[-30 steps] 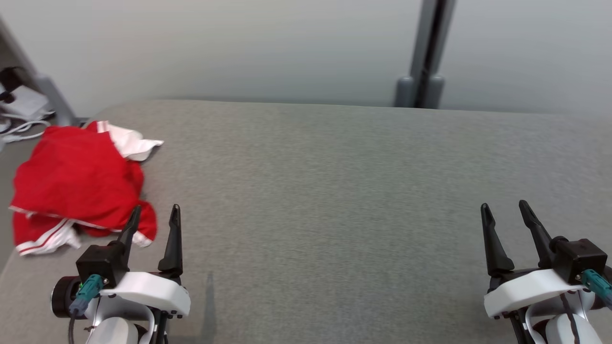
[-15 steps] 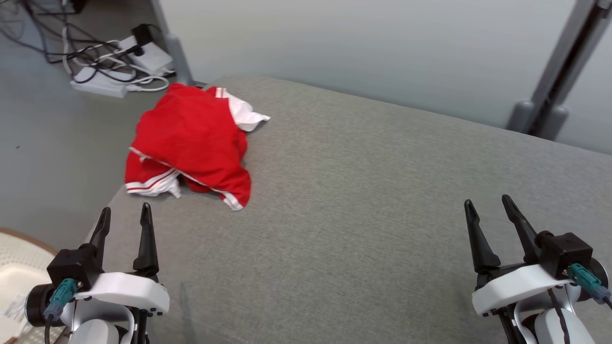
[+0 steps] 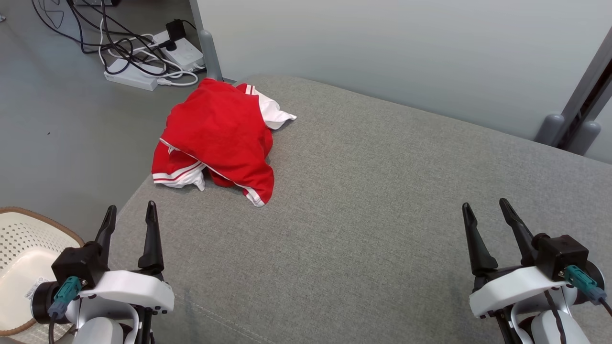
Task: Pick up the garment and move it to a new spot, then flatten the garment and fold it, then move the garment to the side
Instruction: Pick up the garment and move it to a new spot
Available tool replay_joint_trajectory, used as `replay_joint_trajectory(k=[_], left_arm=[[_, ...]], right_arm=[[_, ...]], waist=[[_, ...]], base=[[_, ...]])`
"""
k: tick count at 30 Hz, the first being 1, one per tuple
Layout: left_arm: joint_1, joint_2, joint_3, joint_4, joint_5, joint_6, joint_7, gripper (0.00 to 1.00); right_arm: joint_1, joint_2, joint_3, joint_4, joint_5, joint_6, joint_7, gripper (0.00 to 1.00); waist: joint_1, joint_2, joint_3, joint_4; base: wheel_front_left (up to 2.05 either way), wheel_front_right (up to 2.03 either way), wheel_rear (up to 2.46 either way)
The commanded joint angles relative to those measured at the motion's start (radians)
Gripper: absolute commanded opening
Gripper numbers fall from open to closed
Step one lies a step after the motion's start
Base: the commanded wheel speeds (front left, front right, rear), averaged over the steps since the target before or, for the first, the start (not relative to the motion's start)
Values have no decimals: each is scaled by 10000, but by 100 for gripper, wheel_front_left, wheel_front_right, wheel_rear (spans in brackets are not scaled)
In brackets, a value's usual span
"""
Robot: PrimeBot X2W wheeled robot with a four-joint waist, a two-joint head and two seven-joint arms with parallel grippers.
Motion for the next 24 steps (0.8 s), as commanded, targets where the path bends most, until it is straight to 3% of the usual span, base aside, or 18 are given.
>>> replay_joint_trajectory(k=[1,11,17,24], left_arm=[[-136,24,-5,-17,-44,60,-33,100],[-615,118,95,-200,-215,136,38,100],[-1560,199,138,7,-657,-200,513,100],[-3024,345,91,1816,-1264,-662,1744,100]], right_arm=[[-85,-19,20,13,23,-3,-49,100],[-303,-42,206,-70,-94,-3,91,100],[-602,-163,449,-204,-210,-3,283,100],[-1036,-331,689,-404,-322,-3,510,100]], waist=[[-1,0,19,-3],[-1,0,402,-418],[-1,0,1042,-1073],[-1,0,2107,-2135]], base=[[0,0,0],[0,0,0],[0,0,0],[0,0,0]])
